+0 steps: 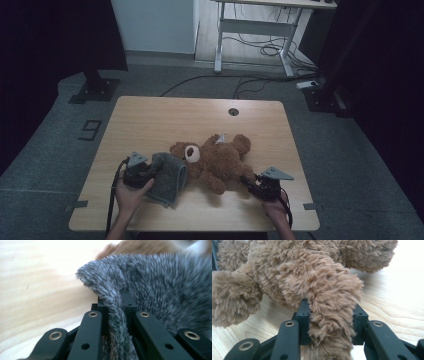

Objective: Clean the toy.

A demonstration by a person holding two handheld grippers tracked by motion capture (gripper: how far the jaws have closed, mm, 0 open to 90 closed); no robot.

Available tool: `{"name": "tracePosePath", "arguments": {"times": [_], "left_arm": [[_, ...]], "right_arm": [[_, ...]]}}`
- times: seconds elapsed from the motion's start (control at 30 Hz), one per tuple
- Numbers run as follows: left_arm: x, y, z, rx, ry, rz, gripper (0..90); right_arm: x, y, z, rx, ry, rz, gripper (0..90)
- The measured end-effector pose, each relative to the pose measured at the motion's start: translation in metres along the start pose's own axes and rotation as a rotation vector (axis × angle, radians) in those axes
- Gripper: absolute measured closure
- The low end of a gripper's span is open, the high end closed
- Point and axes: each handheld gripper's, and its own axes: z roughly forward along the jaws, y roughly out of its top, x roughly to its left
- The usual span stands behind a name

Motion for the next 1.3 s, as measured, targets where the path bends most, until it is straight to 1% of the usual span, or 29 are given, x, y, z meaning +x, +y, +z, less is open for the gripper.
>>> {"name": "tracePosePath", "arguments": {"times": [0.07, 0.1, 0.13, 0.17, 0.23, 0.27, 0.3, 0.43, 0.47, 0.5, 0.53, 0.57, 0.6, 0.63, 0.67, 0.7, 0.73, 0.77, 0.8, 0.9, 0.97, 1.03, 1.07, 1.1, 1.17, 1.2, 1.23, 1.27, 1.3], "left_arm": [[-0.020, 0.014, -0.004, -0.038, -0.049, 0.037, 81.0], [-0.020, 0.014, -0.004, -0.038, -0.049, 0.037, 81.0], [-0.040, 0.028, -0.001, -0.061, -0.104, 0.066, 81.1], [-0.040, 0.028, -0.001, -0.061, -0.104, 0.066, 81.1], [-0.060, 0.041, 0.006, -0.080, -0.154, 0.091, 81.1], [-0.081, 0.053, 0.014, -0.083, -0.196, 0.130, 81.1], [-0.081, 0.053, 0.014, -0.083, -0.196, 0.130, 81.1], [-0.122, 0.074, 0.031, -0.100, -0.263, 0.192, 81.1], [-0.140, 0.079, 0.039, -0.096, -0.300, 0.209, 81.1], [-0.140, 0.079, 0.039, -0.096, -0.300, 0.209, 81.1], [-0.159, 0.083, 0.050, -0.083, -0.349, 0.225, 81.1], [-0.159, 0.083, 0.050, -0.083, -0.349, 0.225, 81.1], [-0.177, 0.085, 0.067, -0.043, -0.392, 0.245, 81.1], [-0.177, 0.085, 0.067, -0.043, -0.392, 0.245, 81.1], [-0.187, 0.081, 0.085, 0.007, -0.388, 0.267, 81.1], [-0.187, 0.081, 0.085, 0.007, -0.388, 0.267, 81.1], [-0.190, 0.073, 0.105, 0.058, -0.368, 0.268, 81.1], [-0.190, 0.073, 0.105, 0.058, -0.368, 0.268, 81.1], [-0.188, 0.065, 0.114, 0.073, -0.353, 0.277, 81.1], [-0.182, 0.050, 0.119, 0.054, -0.364, 0.259, 81.9], [-0.176, 0.046, 0.115, 0.041, -0.366, 0.242, 82.0], [-0.171, 0.045, 0.107, 0.033, -0.352, 0.248, 82.0], [-0.162, 0.044, 0.099, 0.032, -0.340, 0.248, 81.9], [-0.162, 0.044, 0.099, 0.032, -0.340, 0.248, 81.9], [-0.151, 0.043, 0.092, 0.026, -0.320, 0.240, 81.9], [-0.137, 0.041, 0.087, 0.024, -0.304, 0.221, 81.9], [-0.137, 0.041, 0.087, 0.024, -0.304, 0.221, 81.9], [-0.123, 0.038, 0.080, 0.015, -0.297, 0.194, 81.8], [-0.123, 0.038, 0.080, 0.015, -0.297, 0.194, 81.8]], "right_arm": [[0.000, 0.000, 0.000, -0.001, 0.001, 0.002, 61.9], [0.000, 0.000, 0.000, -0.001, 0.001, 0.002, 61.9], [-0.001, 0.001, 0.001, -0.001, 0.002, 0.003, 61.9], [-0.001, 0.001, 0.001, -0.001, 0.002, 0.003, 61.9], [-0.001, 0.001, 0.002, -0.003, 0.000, 0.004, 61.9], [-0.001, 0.002, 0.002, -0.002, -0.002, 0.004, 61.9], [-0.001, 0.002, 0.002, -0.002, -0.002, 0.004, 61.9], [0.000, 0.003, 0.001, 0.000, -0.007, -0.001, 61.8], [0.000, 0.002, 0.001, -0.001, -0.005, 0.002, 61.8], [0.000, 0.002, 0.001, -0.001, -0.005, 0.002, 61.8], [0.000, 0.002, 0.001, -0.002, -0.004, 0.003, 61.8], [0.000, 0.002, 0.001, -0.001, -0.004, 0.004, 61.7], [0.000, 0.002, 0.001, -0.001, -0.003, 0.002, 61.7], [0.000, 0.002, 0.001, -0.001, -0.003, 0.002, 61.7], [-0.001, 0.002, 0.001, -0.001, -0.003, 0.002, 61.7], [-0.001, 0.002, 0.001, -0.001, -0.003, 0.002, 61.7], [-0.001, 0.002, 0.001, -0.001, -0.002, 0.002, 61.7], [-0.001, 0.002, 0.001, -0.001, -0.002, 0.002, 61.7], [-0.001, 0.002, 0.001, 0.000, -0.003, -0.002, 61.7], [0.000, 0.001, 0.002, 0.022, -0.013, -0.025, 61.7], [0.000, 0.000, 0.003, 0.025, -0.006, -0.021, 61.7], [0.000, 0.001, 0.003, 0.023, -0.004, -0.023, 61.7], [0.000, 0.001, 0.001, 0.020, -0.006, -0.026, 61.7], [0.000, 0.001, 0.001, 0.020, -0.006, -0.026, 61.7], [0.000, 0.002, 0.001, 0.017, -0.007, -0.026, 61.7], [0.000, 0.002, 0.001, 0.015, -0.008, -0.025, 61.7], [0.000, 0.002, 0.001, 0.015, -0.008, -0.025, 61.7], [-0.001, 0.002, 0.002, 0.016, -0.007, -0.024, 61.7], [-0.001, 0.002, 0.002, 0.016, -0.007, -0.024, 61.7]]}}
